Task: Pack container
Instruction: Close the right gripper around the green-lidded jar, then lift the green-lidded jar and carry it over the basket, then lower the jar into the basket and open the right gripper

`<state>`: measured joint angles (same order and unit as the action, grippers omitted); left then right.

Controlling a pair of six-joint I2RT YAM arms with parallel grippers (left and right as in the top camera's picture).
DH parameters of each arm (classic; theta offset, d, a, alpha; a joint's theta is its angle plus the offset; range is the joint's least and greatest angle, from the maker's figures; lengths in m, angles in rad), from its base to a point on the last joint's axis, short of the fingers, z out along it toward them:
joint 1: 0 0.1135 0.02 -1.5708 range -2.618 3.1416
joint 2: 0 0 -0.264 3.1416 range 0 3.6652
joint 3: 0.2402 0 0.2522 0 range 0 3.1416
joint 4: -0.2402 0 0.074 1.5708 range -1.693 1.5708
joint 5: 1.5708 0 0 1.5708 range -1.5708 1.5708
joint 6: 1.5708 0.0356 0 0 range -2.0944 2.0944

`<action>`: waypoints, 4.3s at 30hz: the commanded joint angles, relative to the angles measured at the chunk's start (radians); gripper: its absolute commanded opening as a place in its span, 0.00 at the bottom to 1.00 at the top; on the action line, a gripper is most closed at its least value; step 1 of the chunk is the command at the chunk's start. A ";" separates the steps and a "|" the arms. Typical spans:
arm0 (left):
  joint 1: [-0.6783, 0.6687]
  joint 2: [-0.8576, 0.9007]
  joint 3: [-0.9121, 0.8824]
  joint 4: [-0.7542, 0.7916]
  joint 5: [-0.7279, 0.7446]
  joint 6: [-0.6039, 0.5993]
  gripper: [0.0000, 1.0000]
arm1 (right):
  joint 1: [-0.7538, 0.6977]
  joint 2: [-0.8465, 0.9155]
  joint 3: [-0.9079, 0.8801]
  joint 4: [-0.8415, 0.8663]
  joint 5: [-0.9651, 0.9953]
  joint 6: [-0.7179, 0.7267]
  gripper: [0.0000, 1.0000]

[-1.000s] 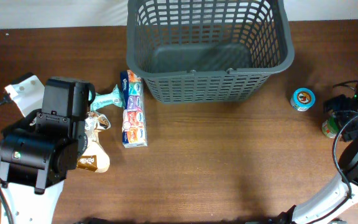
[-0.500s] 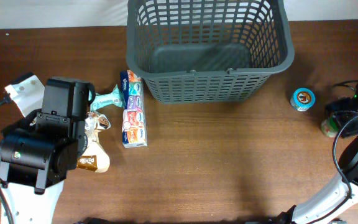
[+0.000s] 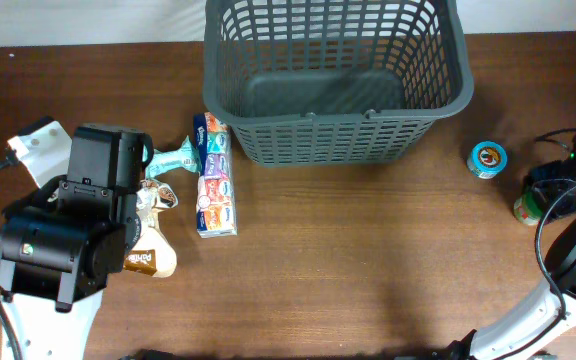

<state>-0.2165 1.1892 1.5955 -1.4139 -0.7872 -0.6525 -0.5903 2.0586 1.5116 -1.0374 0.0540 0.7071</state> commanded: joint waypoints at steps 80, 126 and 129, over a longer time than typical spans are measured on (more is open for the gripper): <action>0.005 0.001 0.010 -0.001 -0.021 -0.013 1.00 | 0.811 0.301 1.309 -0.522 0.014 -0.432 0.04; 0.005 0.001 0.010 -0.001 -0.021 -0.013 1.00 | 0.811 0.305 0.946 -0.404 0.011 -0.429 0.13; 0.005 0.001 0.010 -0.001 -0.021 -0.013 1.00 | 0.811 0.305 0.936 -0.401 0.011 -0.429 0.14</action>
<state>-0.2165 1.1892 1.5955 -1.4139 -0.7872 -0.6525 0.2222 2.3672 2.4523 -1.4456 0.0456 0.2661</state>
